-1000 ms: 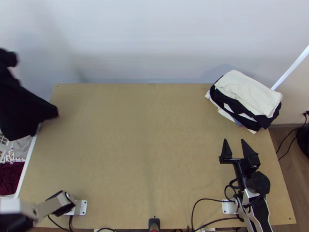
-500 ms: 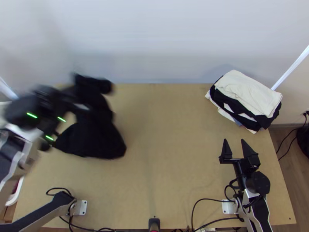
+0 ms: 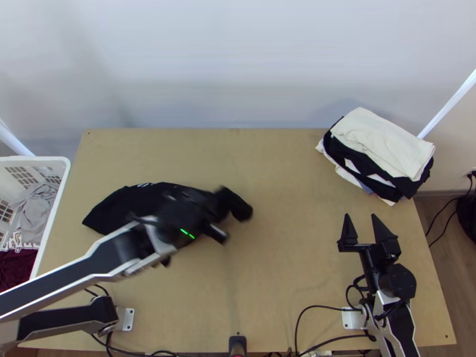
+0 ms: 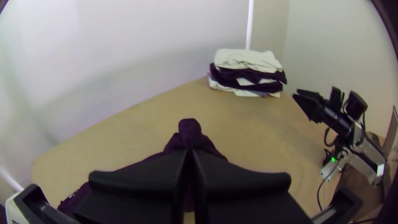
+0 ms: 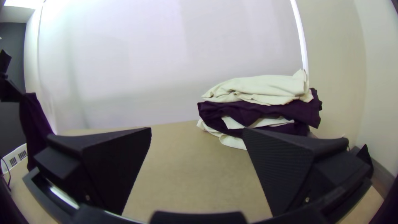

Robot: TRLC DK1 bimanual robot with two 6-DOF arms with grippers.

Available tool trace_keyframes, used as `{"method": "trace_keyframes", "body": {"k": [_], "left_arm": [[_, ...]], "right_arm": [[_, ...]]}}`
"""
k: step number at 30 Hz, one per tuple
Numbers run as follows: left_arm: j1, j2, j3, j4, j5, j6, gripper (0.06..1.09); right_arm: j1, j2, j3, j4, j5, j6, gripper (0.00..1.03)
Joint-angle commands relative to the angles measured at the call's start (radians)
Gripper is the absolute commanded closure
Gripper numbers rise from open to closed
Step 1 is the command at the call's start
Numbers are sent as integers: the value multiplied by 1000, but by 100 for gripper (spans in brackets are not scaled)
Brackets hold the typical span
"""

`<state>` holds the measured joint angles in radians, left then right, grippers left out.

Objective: Fold the t-shirt

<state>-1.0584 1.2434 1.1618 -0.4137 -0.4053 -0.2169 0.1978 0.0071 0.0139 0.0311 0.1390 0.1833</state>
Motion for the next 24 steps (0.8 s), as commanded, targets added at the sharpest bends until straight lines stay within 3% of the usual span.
{"method": "trace_keyframes", "body": {"k": [1, 10, 22, 23, 24], "left_arm": [[-87, 65, 16, 21, -10, -73, 105], [-181, 272, 171, 35, 19, -128, 105], [-244, 591, 581, 18, 69, -150, 105], [-252, 603, 610, 0, 89, -154, 98], [-256, 608, 628, -5, 115, -156, 76]], "right_arm": [[2, -9, -9, -14, 2, 13, 4], [2, -9, -9, -13, 2, 13, 4], [2, -9, -9, -14, 2, 13, 4], [2, -9, -9, -14, 2, 13, 4], [2, -9, -9, -14, 2, 13, 4]]}}
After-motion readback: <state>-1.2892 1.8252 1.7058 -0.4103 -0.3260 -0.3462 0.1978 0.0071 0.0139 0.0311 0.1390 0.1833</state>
